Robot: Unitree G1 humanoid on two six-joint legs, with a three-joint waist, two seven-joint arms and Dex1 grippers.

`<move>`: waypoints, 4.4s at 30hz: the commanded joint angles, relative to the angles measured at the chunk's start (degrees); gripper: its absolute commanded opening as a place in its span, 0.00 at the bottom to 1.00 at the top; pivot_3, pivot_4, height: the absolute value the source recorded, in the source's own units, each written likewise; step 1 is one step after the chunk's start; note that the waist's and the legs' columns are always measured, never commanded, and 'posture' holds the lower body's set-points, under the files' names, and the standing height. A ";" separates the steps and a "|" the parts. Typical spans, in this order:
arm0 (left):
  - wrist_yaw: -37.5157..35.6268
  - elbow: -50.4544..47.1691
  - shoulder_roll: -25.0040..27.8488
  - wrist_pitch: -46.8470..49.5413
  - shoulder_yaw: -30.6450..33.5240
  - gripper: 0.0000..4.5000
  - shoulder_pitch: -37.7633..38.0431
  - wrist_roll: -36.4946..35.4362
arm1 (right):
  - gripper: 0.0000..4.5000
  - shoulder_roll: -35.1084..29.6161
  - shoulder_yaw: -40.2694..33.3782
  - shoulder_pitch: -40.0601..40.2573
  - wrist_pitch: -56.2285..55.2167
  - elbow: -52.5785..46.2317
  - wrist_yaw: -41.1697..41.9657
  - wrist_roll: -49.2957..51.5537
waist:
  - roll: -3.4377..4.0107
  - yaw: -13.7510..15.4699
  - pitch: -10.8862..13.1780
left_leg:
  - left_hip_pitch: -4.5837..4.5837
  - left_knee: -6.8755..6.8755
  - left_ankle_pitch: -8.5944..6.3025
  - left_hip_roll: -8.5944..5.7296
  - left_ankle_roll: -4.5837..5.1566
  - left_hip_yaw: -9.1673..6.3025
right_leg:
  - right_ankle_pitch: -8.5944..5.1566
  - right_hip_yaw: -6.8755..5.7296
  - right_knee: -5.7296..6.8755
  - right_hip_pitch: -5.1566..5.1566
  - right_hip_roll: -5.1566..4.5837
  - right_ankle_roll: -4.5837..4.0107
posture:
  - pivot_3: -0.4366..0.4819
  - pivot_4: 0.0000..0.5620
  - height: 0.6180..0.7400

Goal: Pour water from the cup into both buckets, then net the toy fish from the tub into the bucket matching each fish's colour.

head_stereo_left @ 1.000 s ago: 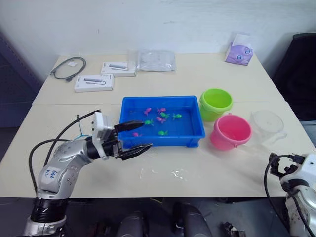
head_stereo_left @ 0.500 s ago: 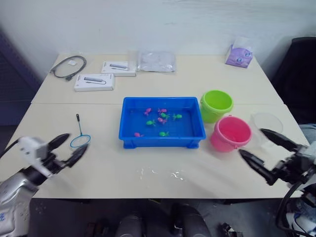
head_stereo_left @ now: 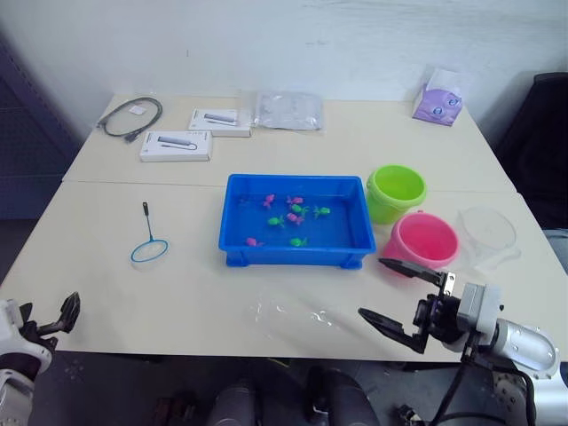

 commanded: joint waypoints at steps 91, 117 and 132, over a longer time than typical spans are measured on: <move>-66.44 17.55 12.11 -36.00 -57.09 0.01 -55.84 22.53 | 1.00 1.03 8.70 -29.52 68.66 -8.85 -34.70 23.42 | -0.22 -1.50 0.22 | -1.11 0.94 0.49 0.12 -0.01 0.44 | 0.09 0.09 0.73 -1.01 0.40 0.15 | 0.48 0.27 1.00; -69.33 16.01 15.56 -27.82 -51.29 0.40 -54.14 14.18 | 0.00 -3.54 14.45 -29.15 56.10 -8.54 -25.86 12.25 | -0.22 -1.67 0.22 | -1.09 0.94 0.49 0.13 0.00 0.44 | 0.09 0.09 0.73 -1.01 0.45 0.16 | 0.48 0.27 1.00; -58.80 17.95 23.02 -12.77 -30.10 0.82 -48.08 2.56 | 0.00 -2.15 9.35 -26.56 59.79 -10.22 -28.24 16.61 | -0.22 -1.67 0.22 | -1.09 0.96 0.49 0.13 0.00 0.43 | 0.09 0.10 0.76 -1.00 0.41 0.16 | 0.48 0.27 1.00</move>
